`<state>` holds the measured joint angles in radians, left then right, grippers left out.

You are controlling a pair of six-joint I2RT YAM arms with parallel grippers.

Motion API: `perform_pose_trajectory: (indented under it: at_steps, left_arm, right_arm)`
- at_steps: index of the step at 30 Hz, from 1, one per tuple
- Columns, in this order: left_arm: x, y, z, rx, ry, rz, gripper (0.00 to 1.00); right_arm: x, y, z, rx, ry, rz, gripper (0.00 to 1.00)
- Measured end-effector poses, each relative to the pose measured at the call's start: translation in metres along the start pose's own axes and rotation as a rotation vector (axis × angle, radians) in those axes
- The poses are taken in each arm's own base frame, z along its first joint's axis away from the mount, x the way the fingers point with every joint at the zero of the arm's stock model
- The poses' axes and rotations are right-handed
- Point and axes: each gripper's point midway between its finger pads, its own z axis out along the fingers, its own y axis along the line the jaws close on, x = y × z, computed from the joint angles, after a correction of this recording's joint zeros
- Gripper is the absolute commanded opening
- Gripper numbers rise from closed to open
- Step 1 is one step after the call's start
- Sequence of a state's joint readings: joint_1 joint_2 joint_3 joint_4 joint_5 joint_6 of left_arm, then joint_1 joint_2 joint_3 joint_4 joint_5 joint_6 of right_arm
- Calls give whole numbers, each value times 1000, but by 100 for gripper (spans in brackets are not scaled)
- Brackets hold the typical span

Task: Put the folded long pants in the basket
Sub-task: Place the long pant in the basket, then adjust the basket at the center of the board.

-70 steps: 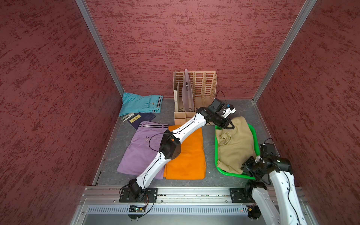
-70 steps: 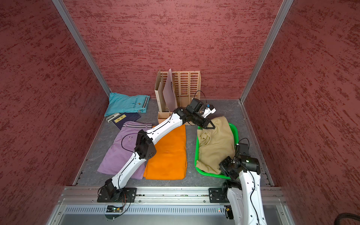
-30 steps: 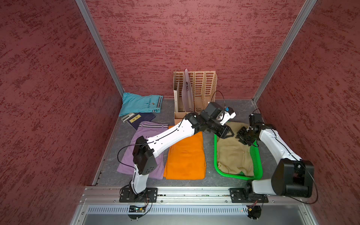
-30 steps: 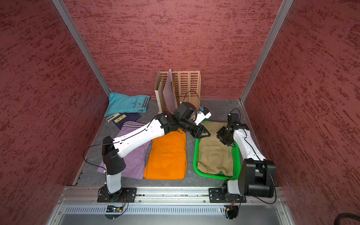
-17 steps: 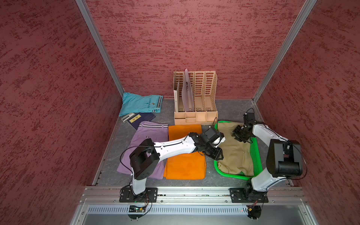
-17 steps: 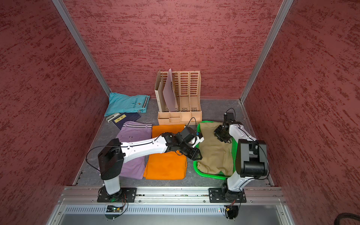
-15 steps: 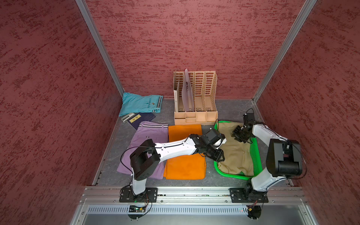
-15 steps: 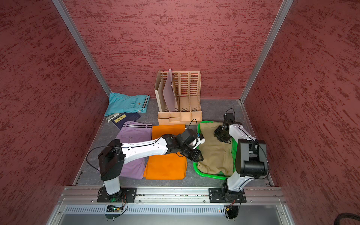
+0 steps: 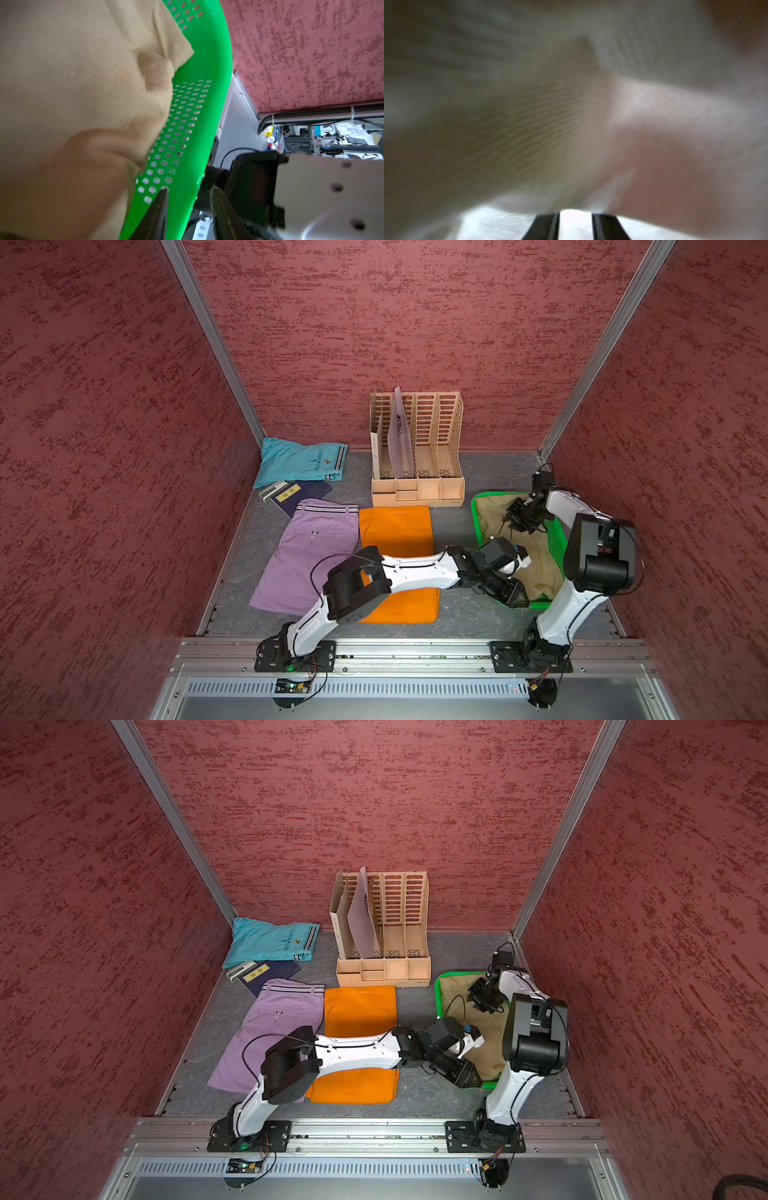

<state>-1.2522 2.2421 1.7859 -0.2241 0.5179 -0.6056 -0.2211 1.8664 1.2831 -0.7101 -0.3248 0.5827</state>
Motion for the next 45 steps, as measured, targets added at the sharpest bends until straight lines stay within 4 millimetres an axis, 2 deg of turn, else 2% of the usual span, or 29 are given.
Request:
perform_pose_trajectory:
  at_steps: [2, 5, 7, 9, 11, 13, 15, 16, 18, 19, 21, 26, 30, 35, 42, 45]
  left_arm:
    - [-10, -12, 9, 33, -1, 25, 47]
    - [-8, -30, 10, 66, 17, 65, 52]
    - [-7, -36, 2, 64, 11, 90, 55]
    - [-4, -34, -17, 57, 3, 96, 60]
    - [0, -29, -47, 43, -18, 89, 64]
    - [-4, -19, -91, 27, -75, 68, 65]
    - [-14, -6, -135, 8, -152, 45, 66]
    - [-20, 5, -161, -10, -206, 31, 66]
    - [-28, 26, -201, -54, -296, 1, 66]
    - [-29, 37, -218, -77, -331, -18, 66]
    - [-23, 58, -238, -117, -369, -57, 66]
    - [15, 108, -252, -198, -358, -172, 66]
    - [35, 129, -257, -234, -351, -230, 66]
    - [39, 133, -263, -243, -363, -240, 66]
    - [38, 134, -264, -245, -369, -241, 66]
    - [37, 135, -266, -247, -371, -244, 66]
  right_arm:
    - [-4, 8, -4, -26, 8, 0, 34]
    - [-8, 22, -19, -69, -9, -26, 40]
    - [-5, 30, -38, -98, -29, -49, 43]
    - [-1, 39, -60, -130, -60, -82, 46]
    - [6, 48, -83, -163, -96, -121, 48]
    - [18, 56, -101, -188, -120, -166, 49]
    - [32, 62, -108, -200, -118, -212, 52]
    - [42, 66, -108, -201, -109, -241, 53]
    - [59, 73, -102, -195, -78, -288, 55]
    - [68, 76, -97, -186, -56, -314, 55]
    - [84, 80, -87, -161, -17, -361, 58]
    - [107, 77, -58, -63, 44, -454, 61]
    - [119, 75, -39, 6, 91, -521, 56]
    - [129, 70, -23, 88, 124, -632, 35]
    - [132, 60, -29, 171, 132, -837, 18]
    - [137, 53, -36, 193, 139, -945, 15]
